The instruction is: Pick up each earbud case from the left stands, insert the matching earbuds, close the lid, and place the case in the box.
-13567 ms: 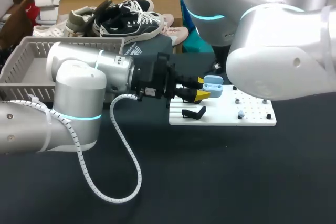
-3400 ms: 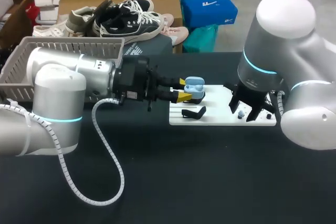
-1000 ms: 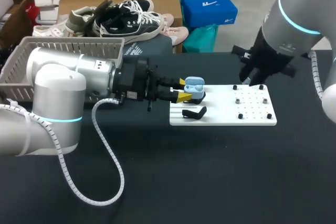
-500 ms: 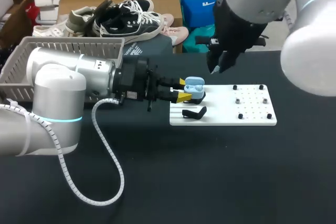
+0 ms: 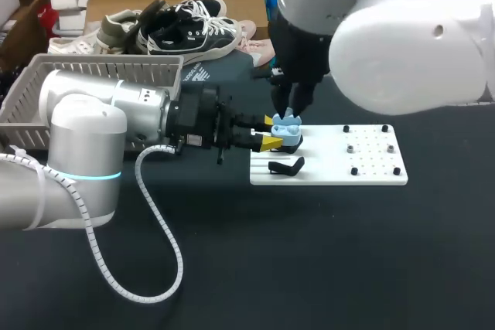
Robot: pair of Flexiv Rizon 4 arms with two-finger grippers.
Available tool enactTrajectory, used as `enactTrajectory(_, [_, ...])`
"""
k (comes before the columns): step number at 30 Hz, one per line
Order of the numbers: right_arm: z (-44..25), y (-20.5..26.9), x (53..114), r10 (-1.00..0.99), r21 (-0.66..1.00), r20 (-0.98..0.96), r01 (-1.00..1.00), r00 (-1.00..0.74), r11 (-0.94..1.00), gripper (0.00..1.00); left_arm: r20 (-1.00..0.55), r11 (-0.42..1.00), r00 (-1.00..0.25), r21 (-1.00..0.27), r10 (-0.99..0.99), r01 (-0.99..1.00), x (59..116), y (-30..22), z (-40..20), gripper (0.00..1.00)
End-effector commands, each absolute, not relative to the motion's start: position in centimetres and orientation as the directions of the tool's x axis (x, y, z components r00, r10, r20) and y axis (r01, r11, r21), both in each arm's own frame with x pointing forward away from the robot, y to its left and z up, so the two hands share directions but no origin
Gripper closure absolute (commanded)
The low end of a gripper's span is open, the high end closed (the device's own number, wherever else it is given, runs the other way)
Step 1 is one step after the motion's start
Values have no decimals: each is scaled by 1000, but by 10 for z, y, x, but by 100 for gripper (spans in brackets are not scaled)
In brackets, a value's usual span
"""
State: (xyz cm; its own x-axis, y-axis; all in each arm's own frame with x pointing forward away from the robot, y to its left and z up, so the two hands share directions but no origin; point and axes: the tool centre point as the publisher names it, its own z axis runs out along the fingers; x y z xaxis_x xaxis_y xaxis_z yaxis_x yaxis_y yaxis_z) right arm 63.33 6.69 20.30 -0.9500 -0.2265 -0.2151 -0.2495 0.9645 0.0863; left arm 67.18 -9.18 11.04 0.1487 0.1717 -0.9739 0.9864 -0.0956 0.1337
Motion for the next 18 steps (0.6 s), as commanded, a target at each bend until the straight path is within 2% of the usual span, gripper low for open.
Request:
enactTrajectory(1, [200,74,635,-226,75,-207,-246,-952,966,100,-974,-93,150,136,170,986,671,-91,110,100])
enactTrajectory(18, [188,73,639,-195,60,-221,-213,-956,975,100,-974,-93,150,136,170,986,671,-91,110,100])
